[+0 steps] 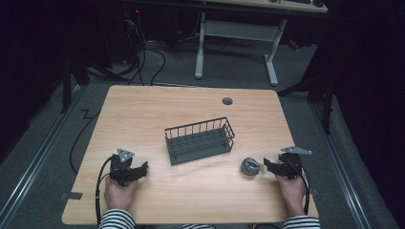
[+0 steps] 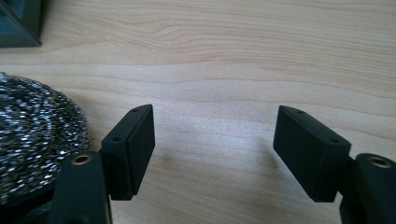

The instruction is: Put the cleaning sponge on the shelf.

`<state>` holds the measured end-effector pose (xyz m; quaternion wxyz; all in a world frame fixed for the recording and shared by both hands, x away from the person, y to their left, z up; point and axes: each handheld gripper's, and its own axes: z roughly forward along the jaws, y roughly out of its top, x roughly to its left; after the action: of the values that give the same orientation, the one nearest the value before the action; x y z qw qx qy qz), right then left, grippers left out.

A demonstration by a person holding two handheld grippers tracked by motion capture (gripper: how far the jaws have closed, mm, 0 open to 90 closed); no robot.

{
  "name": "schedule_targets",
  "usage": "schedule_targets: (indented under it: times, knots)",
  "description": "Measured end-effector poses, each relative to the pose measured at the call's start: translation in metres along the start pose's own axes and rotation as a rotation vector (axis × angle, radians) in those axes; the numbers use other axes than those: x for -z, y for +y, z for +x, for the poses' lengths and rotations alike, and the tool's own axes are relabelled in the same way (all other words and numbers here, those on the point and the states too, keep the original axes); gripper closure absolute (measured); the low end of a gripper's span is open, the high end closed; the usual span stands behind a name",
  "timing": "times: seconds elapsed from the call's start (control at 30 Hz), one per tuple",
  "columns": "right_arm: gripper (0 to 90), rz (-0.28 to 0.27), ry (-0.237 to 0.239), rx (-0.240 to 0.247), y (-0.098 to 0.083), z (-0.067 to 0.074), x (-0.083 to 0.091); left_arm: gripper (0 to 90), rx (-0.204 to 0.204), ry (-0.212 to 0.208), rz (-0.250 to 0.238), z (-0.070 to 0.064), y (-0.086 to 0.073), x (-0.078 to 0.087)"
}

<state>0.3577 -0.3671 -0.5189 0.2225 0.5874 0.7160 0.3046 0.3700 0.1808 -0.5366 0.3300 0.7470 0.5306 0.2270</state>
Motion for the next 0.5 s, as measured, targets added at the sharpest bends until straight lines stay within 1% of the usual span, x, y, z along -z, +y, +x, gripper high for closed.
schedule_targets:
  times: [0.03,0.17,0.23,0.3,0.33,0.37,0.4,0.43,0.5]
  knots:
    - [30.9,-0.009,0.015,-0.008,0.001,-0.001,0.005,22.6,0.000,0.000,0.000,0.000,0.000,0.000]
    - [31.8,-0.035,0.042,-0.006,0.002,-0.002,0.016,22.6,0.001,0.000,0.000,0.000,0.000,0.000]
    - [32.4,-0.054,0.061,0.005,0.003,-0.002,0.022,22.6,0.000,0.000,0.000,0.000,0.000,0.000]
    - [32.4,-0.066,0.089,0.002,0.003,-0.001,0.027,22.6,0.000,0.000,0.000,0.000,0.000,0.000]
    - [32.4,-0.066,0.089,0.002,0.003,-0.001,0.027,22.6,0.000,0.000,0.000,0.000,0.000,0.000]
    - [31.2,-0.057,0.102,0.007,0.004,0.002,0.032,22.7,0.001,0.000,0.000,0.000,0.000,0.000]
    - [30.8,-0.061,0.110,0.017,0.004,0.003,0.034,22.8,0.001,-0.001,0.001,0.000,0.000,0.000]
    - [30.7,-0.059,0.119,0.012,0.004,0.004,0.035,22.8,0.001,-0.001,0.001,0.000,0.000,0.000]
    - [30.3,-0.067,0.138,0.022,0.006,0.007,0.040,22.9,0.001,-0.001,0.001,0.000,0.000,0.000]
